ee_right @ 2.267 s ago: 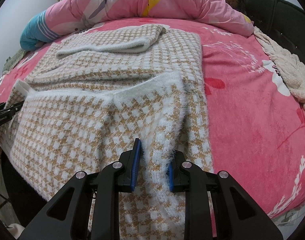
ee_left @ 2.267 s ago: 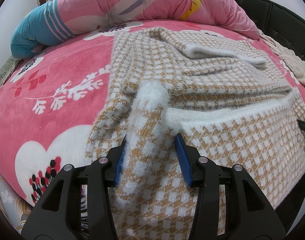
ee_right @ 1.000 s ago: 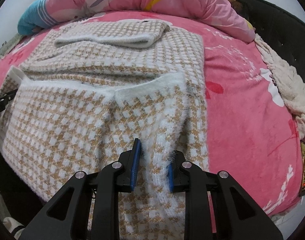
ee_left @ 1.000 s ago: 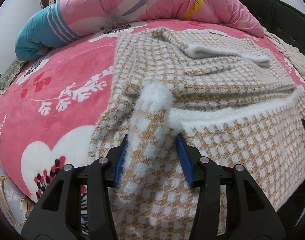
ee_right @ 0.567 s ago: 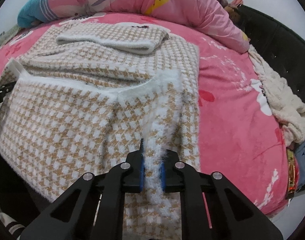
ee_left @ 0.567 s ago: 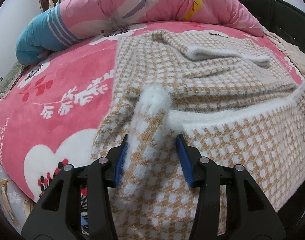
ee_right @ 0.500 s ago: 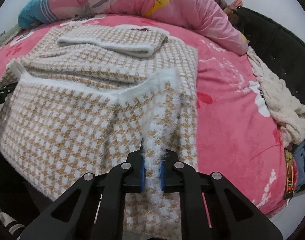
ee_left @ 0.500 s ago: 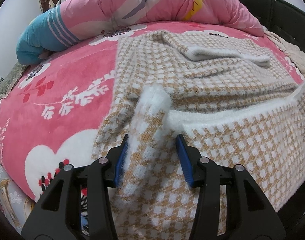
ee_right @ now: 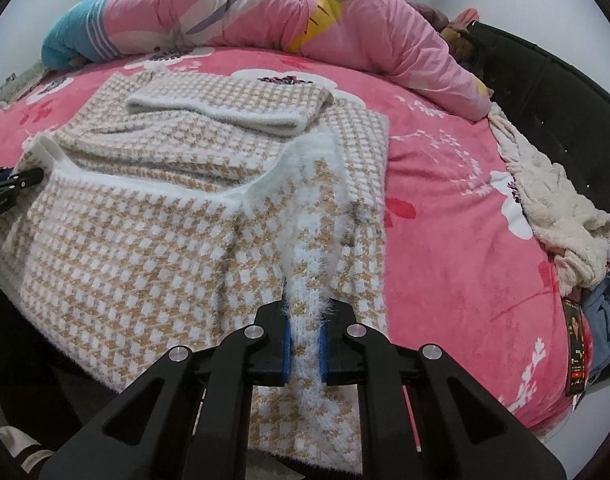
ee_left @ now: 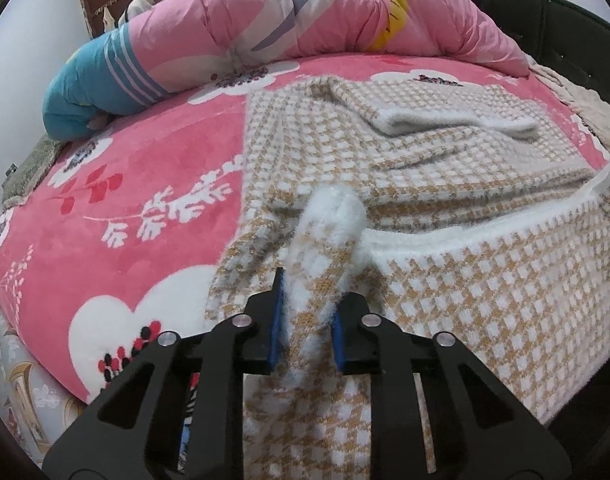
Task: Fold large clothes
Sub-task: 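Lift the held edge with both grippers and fold it over the coat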
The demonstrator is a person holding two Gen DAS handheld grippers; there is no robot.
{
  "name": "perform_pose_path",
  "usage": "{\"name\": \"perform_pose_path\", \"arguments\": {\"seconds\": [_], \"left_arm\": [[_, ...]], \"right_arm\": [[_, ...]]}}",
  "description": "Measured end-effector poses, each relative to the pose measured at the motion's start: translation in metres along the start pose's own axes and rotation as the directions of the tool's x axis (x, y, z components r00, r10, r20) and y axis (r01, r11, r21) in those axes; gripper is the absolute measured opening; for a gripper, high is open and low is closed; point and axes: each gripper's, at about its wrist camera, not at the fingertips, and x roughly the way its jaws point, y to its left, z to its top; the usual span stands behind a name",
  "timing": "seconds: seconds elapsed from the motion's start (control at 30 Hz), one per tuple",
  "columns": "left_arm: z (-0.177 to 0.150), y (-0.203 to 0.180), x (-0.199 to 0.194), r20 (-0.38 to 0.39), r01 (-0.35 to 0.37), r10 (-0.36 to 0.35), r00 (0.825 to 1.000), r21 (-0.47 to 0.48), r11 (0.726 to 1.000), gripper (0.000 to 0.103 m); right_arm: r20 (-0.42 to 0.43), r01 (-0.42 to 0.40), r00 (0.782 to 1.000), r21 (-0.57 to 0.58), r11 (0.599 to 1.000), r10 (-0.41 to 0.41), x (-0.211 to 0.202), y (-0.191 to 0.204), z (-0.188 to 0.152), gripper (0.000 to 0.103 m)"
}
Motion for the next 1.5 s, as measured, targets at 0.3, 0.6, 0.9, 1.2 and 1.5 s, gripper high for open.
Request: {"name": "perform_pose_path", "arguments": {"seconds": [0.3,0.6,0.9,1.2,1.5], "left_arm": [[-0.017,-0.004,-0.059,0.196,0.009,-0.011,0.981,0.011,1.0,0.011],[0.01,-0.005,-0.131,0.381,0.031,-0.031,0.924,0.005,0.999,0.01],[0.109,0.002,-0.122,0.477,0.012,-0.021,0.879,0.022,1.0,0.01],[0.223,0.024,0.032,0.277,-0.006,0.004,0.961,0.005,1.0,0.01],[0.211,0.063,0.153,-0.008,0.082,-0.086,0.996,-0.194,0.978,0.039]], "right_arm": [[0.091,-0.004,0.996,0.049,0.999,0.0,-0.016,-0.001,0.0,0.009],[0.268,-0.026,0.963,0.069,0.997,0.006,-0.054,-0.011,0.02,0.009],[0.388,-0.007,0.921,0.031,0.999,-0.005,-0.042,-0.037,0.11,0.009],[0.263,-0.073,0.963,0.054,0.996,0.056,0.109,-0.059,0.225,0.009],[0.073,-0.331,0.943,0.299,0.895,0.324,0.216,-0.113,0.218,0.043]]}}
